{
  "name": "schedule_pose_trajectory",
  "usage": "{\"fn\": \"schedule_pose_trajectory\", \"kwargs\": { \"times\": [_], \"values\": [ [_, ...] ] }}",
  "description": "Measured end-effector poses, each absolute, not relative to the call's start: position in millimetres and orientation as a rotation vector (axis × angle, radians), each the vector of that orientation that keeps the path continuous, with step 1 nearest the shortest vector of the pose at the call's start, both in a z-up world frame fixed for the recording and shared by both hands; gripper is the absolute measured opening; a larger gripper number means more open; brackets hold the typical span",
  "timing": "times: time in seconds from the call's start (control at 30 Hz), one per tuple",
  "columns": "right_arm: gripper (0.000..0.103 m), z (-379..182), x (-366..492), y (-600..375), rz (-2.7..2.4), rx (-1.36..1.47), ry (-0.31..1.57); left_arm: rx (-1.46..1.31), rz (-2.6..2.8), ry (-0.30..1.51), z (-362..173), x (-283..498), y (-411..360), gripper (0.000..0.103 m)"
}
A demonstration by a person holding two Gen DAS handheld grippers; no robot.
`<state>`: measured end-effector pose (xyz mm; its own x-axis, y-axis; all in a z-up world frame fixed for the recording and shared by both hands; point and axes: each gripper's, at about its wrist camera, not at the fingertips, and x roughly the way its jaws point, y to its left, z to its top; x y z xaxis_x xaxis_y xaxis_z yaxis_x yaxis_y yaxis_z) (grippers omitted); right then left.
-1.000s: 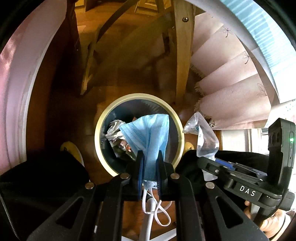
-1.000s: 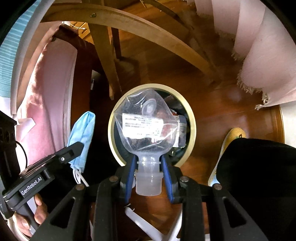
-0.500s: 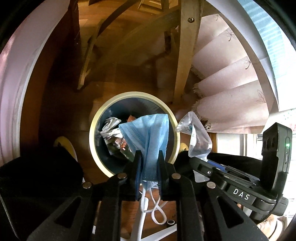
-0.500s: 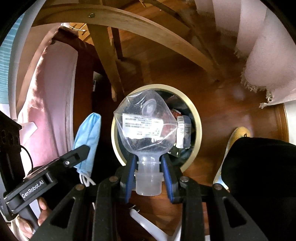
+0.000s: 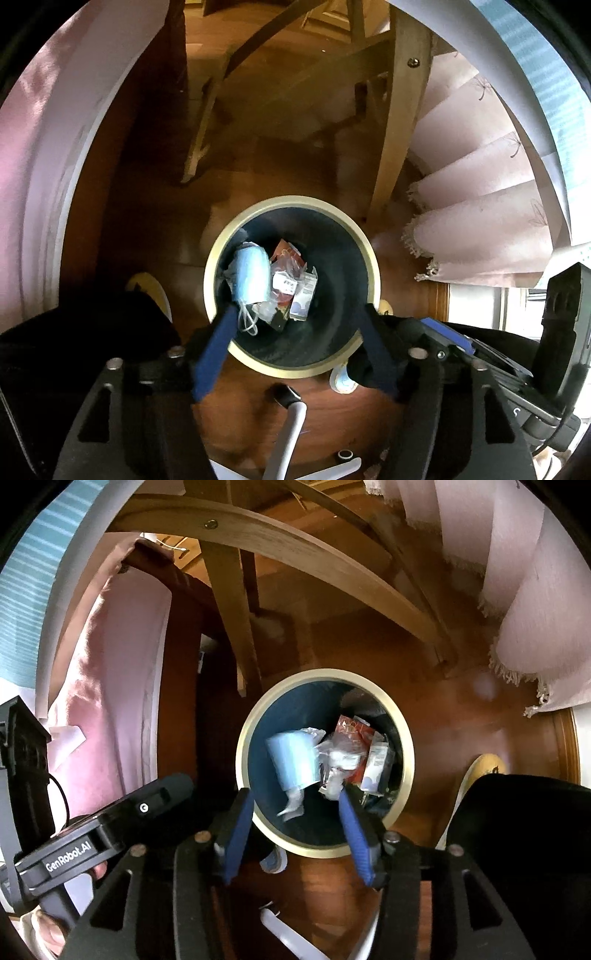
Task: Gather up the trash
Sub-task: 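Open both tools over the bin to drop the mask and bottle, then raise both empty tools back up toward the table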
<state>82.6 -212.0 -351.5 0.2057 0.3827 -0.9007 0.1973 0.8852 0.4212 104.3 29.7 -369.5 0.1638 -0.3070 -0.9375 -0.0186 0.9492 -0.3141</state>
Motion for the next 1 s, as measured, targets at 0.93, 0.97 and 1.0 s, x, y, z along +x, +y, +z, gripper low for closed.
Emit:
{"fn": "schedule_pose_trajectory", "kwargs": {
  "times": [0.93,0.97,1.0],
  "values": [
    [0.049,-322,68,-212,0.105,0.414,1.324,-0.405,-0.159,1.439,-358,84,65,0.076],
    [0.049,-316,66,-213,0.105,0.408,1.316,-0.409,-0.163,1.436,-353,82,66,0.076],
    [0.049,-310,64,-213,0.105,0.401,1.307,-0.408,-0.164,1.433,-349,79,67,0.076]
  ]
}}
